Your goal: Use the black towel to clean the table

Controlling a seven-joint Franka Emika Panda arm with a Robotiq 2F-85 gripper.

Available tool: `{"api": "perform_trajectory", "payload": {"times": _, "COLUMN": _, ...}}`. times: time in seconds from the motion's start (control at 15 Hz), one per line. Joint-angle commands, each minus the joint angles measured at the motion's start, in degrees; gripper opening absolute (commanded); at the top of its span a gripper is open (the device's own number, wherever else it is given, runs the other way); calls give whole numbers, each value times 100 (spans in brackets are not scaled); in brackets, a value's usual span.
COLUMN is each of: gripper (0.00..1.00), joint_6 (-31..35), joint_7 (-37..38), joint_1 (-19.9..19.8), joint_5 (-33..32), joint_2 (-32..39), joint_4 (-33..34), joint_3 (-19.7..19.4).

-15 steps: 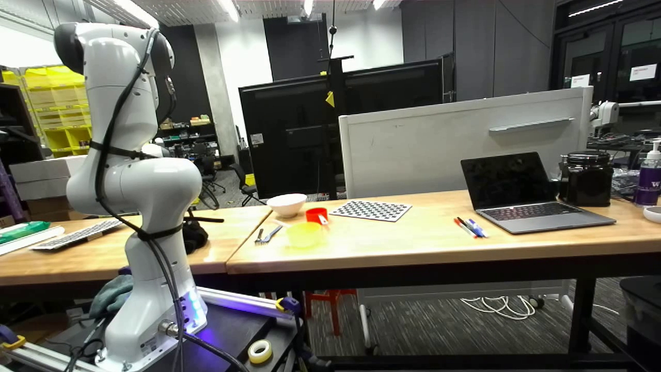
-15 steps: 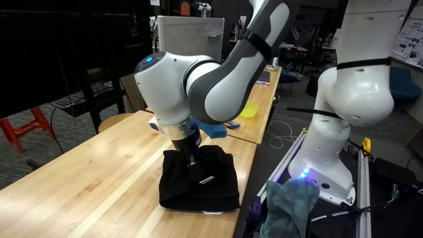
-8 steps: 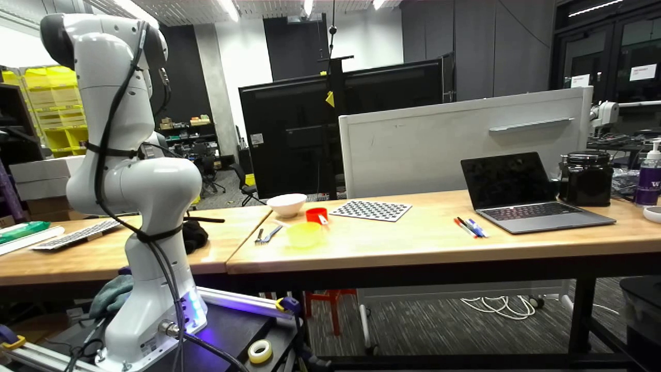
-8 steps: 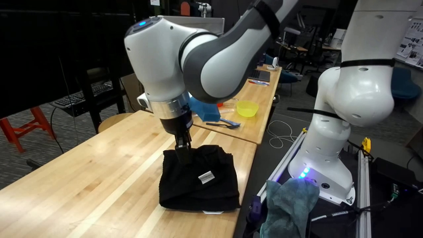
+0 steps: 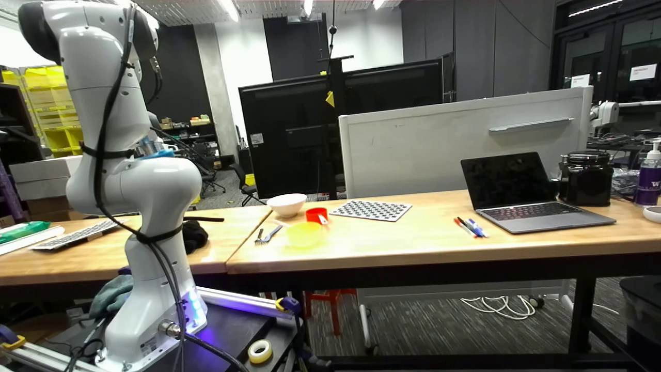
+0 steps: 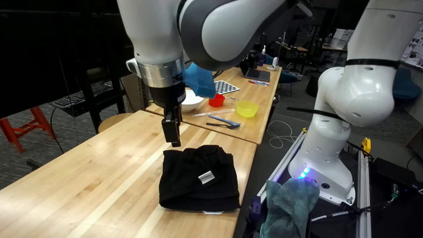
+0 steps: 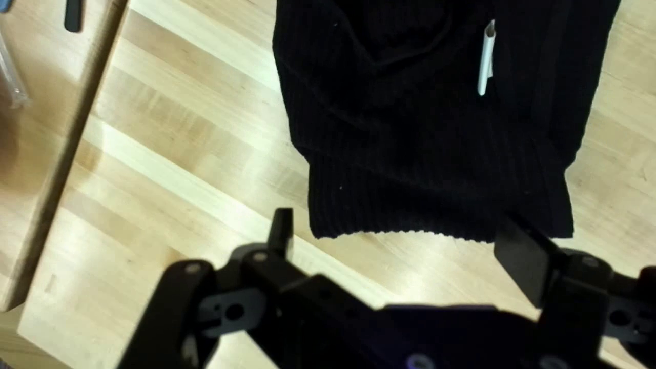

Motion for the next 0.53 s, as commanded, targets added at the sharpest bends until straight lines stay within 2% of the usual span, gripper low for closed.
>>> {"api": "perform_trajectory", "payload": {"times": 0.0, "gripper": 100, "joint_6": -266, "joint_7": 237, "joint_1": -44, "joint_5": -10, "joint_2": -378, "joint_4": 68, "joint_3": 112}}
{"api": "perform_trajectory", "payload": {"times": 0.47, "gripper": 100, "joint_6": -451, "joint_7": 575, "joint_1": -13, "joint_5": 77, "joint_2": -825, "joint_4": 86, "joint_3": 288}}
